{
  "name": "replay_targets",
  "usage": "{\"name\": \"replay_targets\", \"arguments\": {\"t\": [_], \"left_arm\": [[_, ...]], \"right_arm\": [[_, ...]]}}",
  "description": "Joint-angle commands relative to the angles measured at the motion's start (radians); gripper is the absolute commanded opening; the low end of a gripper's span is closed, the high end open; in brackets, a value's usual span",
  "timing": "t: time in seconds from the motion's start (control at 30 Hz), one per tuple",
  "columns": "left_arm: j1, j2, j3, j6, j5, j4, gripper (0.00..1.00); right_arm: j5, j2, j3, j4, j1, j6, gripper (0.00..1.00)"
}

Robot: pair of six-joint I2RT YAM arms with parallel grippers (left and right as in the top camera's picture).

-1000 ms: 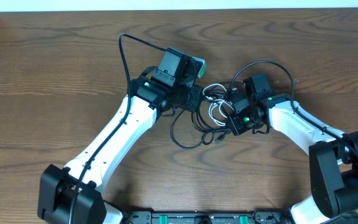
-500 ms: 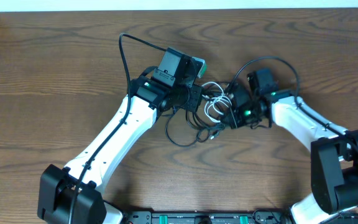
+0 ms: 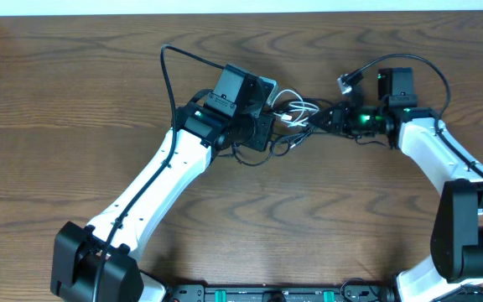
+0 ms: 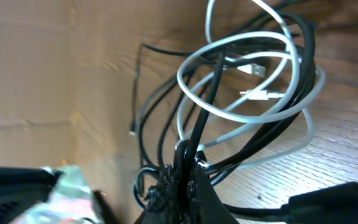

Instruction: Untangle cables

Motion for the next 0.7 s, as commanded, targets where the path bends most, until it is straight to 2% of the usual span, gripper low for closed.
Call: {"name": "replay_targets", "arguments": {"t": [0.0, 0.27, 0.67], "left_arm": [[0.0, 0.006, 0.014, 0.016, -0.006, 0.001, 0.08], [0.0, 0.006, 0.014, 0.016, -0.006, 0.001, 0.08], [0.0, 0.006, 0.014, 0.014, -0.006, 0.001, 0.08]], "right_arm": [[-0.107, -0.001, 0.019, 0.044, -0.01, 0.145, 0.01], [-0.215, -0.001, 0.019, 0.23, -0.008, 0.374, 0.01], [-0.283, -0.001, 0.019, 0.366, 0.031, 0.391, 0.01]]}}
